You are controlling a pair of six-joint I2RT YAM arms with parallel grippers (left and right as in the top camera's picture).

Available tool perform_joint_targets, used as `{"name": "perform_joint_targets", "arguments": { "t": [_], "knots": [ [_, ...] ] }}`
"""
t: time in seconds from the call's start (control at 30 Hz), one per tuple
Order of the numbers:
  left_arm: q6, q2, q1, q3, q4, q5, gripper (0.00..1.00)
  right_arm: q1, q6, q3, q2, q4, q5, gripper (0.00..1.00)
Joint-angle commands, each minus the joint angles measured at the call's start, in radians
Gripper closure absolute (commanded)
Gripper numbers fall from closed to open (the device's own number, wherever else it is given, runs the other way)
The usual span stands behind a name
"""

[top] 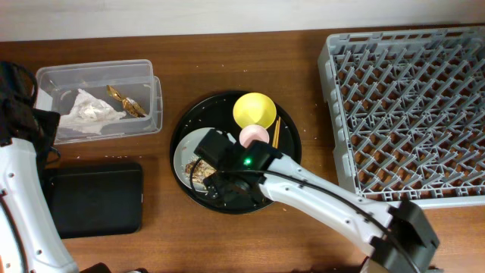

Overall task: Sort waste into correct bins and load items into the dishwasher rack
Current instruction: 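Reach the right gripper to the blue cup and grasp it, then carry the blue cup to the dish rack and set it down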

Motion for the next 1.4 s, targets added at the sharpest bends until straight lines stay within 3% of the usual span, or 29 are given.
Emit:
{"name": "perform_joint_targets", "arguments": {
  "t": [0.0, 0.07, 0.1, 0.17, 0.4, 0.47, 0.57, 0.63, 0.7, 0.83, 1.03, 1.13, 1.23, 1.37],
  "knots": [
    [-0.009, -0.007, 0.004, 0.003, -0.002, -0.006, 0.01, 0.003, 0.006, 0.008, 0.012, 0.039, -0.068, 0.02],
    [-0.009, -0.007, 0.004, 0.003, -0.002, -0.006, 0.01, 0.003, 0.006, 0.002, 0.019, 0.070, -0.038, 0.03],
    [-0.009, -0.007, 0.004, 0.003, -0.002, -0.006, 0.01, 0.003, 0.010, -0.009, 0.020, 0.079, -0.020, 0.13],
    [-0.009, -0.007, 0.004, 0.003, -0.002, -0.006, 0.01, 0.003, 0.089, -0.041, 0.020, 0.098, 0.037, 0.21],
    [-0.009, -0.007, 0.004, 0.003, -0.002, -0.006, 0.00, 0.003, 0.096, -0.072, 0.104, 0.179, 0.070, 0.28],
    [-0.009, -0.007, 0.004, 0.003, -0.002, -0.006, 0.01, 0.002, 0.118, -0.072, 0.109, 0.180, 0.071, 0.46],
    [-0.009, -0.007, 0.004, 0.003, -0.002, -0.006, 0.01, 0.002, 0.117, -0.072, 0.109, 0.177, 0.082, 0.52],
    [-0.009, -0.007, 0.004, 0.003, -0.002, -0.006, 0.01, 0.002, 0.117, -0.072, 0.109, 0.173, 0.092, 0.69],
    [-0.009, -0.007, 0.004, 0.003, -0.002, -0.006, 0.01, 0.002, 0.117, -0.073, 0.110, 0.171, 0.123, 0.72],
    [-0.009, -0.007, 0.004, 0.003, -0.002, -0.006, 0.01, 0.002, 0.118, -0.055, 0.105, 0.146, 0.118, 0.95],
    [-0.009, -0.007, 0.004, 0.003, -0.002, -0.006, 0.01, -0.042, 0.103, 0.287, 0.038, -0.172, 0.115, 0.96],
    [-0.009, -0.007, 0.004, 0.003, -0.002, -0.006, 0.01, -0.225, 0.008, 0.492, -0.043, -0.332, 0.068, 0.96],
    [-0.009, -0.007, 0.004, 0.003, -0.002, -0.006, 0.01, -0.640, -0.250, 0.543, -0.107, -0.323, -0.313, 0.96],
    [-0.009, -0.007, 0.004, 0.003, -0.002, -0.006, 0.01, -1.191, -0.656, 0.542, -0.021, -0.300, -0.977, 0.96]
  ]
}}
